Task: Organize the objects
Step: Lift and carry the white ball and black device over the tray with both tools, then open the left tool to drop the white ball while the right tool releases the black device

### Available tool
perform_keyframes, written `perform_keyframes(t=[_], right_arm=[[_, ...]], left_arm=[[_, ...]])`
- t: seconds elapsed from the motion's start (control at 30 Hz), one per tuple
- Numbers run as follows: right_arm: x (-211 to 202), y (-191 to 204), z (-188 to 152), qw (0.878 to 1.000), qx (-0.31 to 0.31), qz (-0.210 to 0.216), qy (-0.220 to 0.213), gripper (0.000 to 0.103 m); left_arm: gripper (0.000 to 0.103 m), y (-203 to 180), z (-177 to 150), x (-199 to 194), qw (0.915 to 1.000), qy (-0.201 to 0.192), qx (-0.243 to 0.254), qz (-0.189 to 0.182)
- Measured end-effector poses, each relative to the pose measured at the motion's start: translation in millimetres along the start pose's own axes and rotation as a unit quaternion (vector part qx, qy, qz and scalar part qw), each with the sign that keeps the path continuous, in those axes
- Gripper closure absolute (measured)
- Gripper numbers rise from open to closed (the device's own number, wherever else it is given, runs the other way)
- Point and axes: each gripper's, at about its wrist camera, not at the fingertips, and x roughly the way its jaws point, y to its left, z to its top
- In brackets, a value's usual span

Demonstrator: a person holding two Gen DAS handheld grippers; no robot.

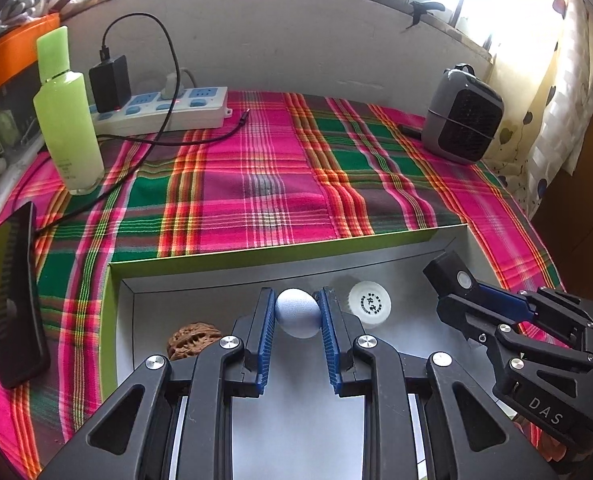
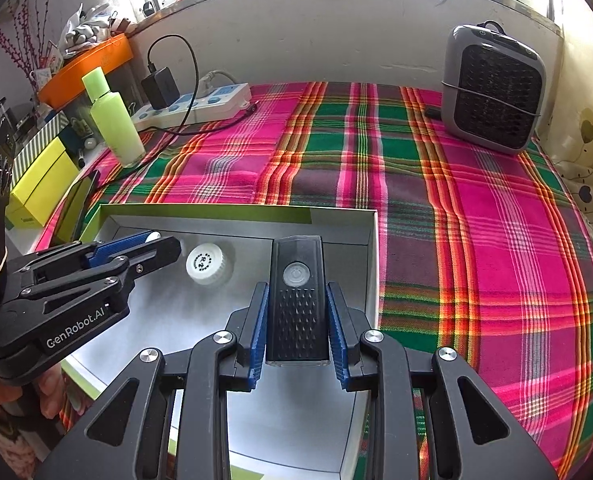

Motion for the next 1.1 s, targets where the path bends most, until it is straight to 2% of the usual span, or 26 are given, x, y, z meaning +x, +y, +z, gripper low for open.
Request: perform_keyframes(t=[0.43, 1.1], right_arm=[[9, 5, 3, 1.000, 0.003, 0.003, 0.008, 0.074], [11, 9, 3, 1.000, -0.002, -0.007, 0.007, 0.074]], left_arm=[[0.082, -1, 3, 8, 0.9998, 0.017, -0.001, 0.007], [0.079, -1, 3, 9, 0.9997, 0.022, 0.000, 0.007]])
